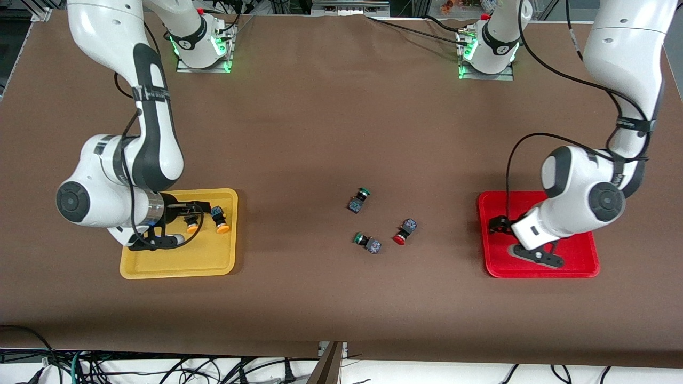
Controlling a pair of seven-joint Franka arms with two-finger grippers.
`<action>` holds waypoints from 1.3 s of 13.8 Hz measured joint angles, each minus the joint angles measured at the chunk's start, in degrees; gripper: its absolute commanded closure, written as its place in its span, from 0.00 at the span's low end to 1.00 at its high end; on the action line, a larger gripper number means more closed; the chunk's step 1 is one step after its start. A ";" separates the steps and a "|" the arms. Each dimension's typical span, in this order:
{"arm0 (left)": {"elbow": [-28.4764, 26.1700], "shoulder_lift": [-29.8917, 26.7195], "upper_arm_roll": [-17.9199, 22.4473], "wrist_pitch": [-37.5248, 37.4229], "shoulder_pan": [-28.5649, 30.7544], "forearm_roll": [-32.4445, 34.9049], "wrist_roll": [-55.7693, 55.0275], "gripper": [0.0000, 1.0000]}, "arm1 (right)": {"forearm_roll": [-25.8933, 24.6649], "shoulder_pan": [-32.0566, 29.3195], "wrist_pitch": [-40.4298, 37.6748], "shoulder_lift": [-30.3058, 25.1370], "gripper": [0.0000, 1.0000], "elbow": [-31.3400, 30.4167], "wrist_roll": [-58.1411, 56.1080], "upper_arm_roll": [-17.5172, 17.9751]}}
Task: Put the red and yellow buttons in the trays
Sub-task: 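Return the right arm to rest while the left gripper reaches a red button, then grasp the second red-capped button with the left gripper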
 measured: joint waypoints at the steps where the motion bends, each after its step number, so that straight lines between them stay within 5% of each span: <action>1: -0.05 0.14 -0.06 0.41 -1.72 0.00 0.00 0.00 | -1.42 0.92 -1.09 -1.59 0.00 0.15 2.35 0.01; 8: -0.40 5.88 -0.12 14.51 -13.25 0.00 -0.28 0.00 | -13.08 4.44 -4.03 -14.79 0.00 -2.93 7.91 -0.04; 14: -0.25 7.27 -0.10 15.38 -17.84 7.28 -10.69 0.00 | -20.83 4.06 -8.93 -28.79 0.00 -8.49 7.92 0.63; 18: -0.12 8.72 -0.09 15.39 -19.92 13.24 -17.32 0.00 | -24.19 -7.49 -10.31 -32.54 0.00 -9.47 9.10 13.30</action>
